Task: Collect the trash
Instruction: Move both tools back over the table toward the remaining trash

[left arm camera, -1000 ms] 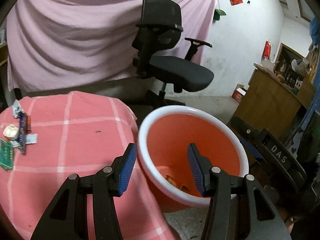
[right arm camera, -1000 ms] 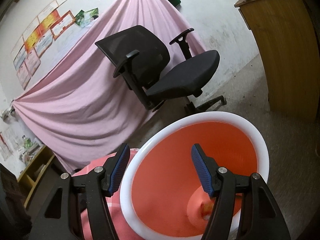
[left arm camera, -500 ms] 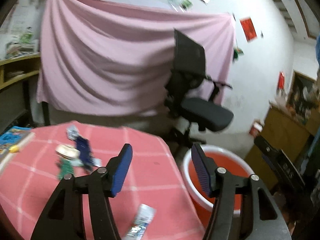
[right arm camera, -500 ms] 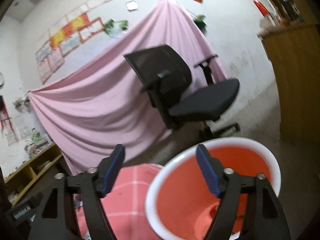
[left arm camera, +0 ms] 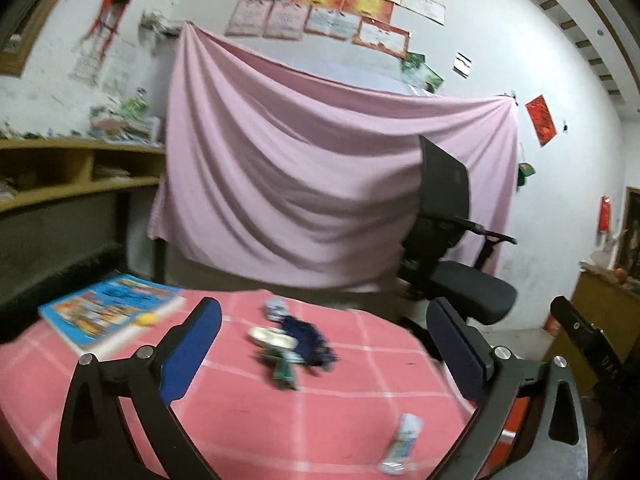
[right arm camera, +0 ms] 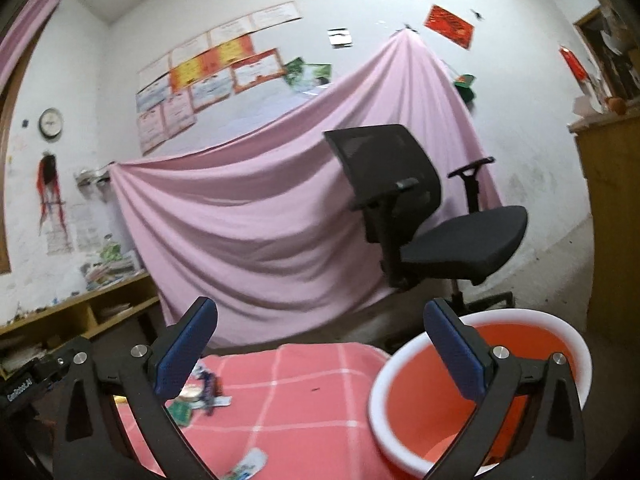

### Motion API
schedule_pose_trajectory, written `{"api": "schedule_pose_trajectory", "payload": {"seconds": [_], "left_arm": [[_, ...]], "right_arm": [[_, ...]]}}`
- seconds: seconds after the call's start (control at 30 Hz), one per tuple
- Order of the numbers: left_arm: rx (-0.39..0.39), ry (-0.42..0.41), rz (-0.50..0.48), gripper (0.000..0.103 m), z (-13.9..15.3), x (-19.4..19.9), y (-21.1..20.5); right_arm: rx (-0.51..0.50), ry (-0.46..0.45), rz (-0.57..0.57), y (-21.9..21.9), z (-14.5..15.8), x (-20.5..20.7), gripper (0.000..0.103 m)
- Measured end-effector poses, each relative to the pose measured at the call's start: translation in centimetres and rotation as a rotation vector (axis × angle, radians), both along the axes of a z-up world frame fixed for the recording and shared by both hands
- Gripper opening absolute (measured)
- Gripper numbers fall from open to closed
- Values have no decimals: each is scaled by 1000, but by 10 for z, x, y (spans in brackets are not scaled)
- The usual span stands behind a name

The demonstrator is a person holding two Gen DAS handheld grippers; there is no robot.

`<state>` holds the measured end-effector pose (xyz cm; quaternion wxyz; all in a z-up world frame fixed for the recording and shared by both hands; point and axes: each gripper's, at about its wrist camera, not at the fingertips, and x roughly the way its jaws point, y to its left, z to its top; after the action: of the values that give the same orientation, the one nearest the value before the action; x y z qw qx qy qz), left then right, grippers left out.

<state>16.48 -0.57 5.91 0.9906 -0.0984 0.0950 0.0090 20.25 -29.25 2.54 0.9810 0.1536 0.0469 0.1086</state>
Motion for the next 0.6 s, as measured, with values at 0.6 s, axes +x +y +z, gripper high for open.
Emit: {"api": "schedule_pose_trajectory", "payload": {"seconds": [0.6], "left_arm": [[74, 39, 87, 101, -45, -36, 29]], "right_arm": [[-255, 147, 125, 71, -28, -18, 103]]}}
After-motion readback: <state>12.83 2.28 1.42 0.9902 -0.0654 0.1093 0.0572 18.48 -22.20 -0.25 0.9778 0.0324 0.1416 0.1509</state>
